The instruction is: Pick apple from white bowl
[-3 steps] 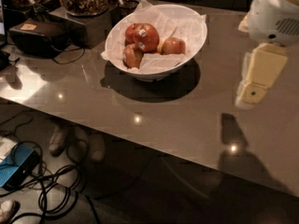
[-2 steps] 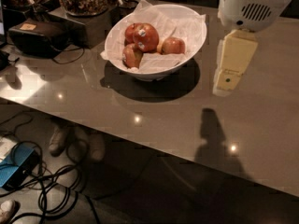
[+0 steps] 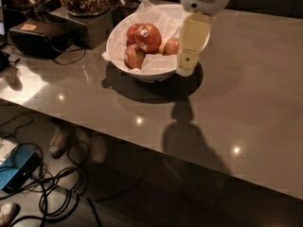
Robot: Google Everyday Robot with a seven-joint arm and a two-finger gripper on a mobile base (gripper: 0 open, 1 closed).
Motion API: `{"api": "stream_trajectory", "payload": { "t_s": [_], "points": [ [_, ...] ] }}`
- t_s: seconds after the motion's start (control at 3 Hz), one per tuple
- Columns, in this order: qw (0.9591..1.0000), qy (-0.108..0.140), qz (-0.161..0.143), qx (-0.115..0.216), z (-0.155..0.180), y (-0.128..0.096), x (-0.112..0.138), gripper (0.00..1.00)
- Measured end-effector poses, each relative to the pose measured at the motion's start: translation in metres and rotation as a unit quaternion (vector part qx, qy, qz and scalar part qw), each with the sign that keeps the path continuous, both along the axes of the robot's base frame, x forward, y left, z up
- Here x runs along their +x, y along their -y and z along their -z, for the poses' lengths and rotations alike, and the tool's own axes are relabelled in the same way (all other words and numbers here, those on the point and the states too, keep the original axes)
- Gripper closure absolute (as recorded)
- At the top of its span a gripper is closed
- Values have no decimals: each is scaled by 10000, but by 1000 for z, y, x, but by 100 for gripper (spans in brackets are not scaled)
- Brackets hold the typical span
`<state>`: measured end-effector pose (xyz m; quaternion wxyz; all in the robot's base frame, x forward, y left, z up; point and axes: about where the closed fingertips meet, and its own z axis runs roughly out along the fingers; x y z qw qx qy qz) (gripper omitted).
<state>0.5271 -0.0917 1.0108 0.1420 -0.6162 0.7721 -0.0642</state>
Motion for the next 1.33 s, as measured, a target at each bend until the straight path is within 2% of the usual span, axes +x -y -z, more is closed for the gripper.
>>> {"api": "stream_trajectory", "payload": {
  "t_s": [0.33, 0.67, 1.0, 1.33],
  "points": [
    [9999, 131, -64, 85, -3, -9, 7, 0],
    [9994, 132, -14, 319, -3, -18, 18, 0],
    [9983, -51, 220, 532, 0, -34, 47, 0],
    [9959, -226, 136, 865, 2, -59, 79, 0]
  ]
}}
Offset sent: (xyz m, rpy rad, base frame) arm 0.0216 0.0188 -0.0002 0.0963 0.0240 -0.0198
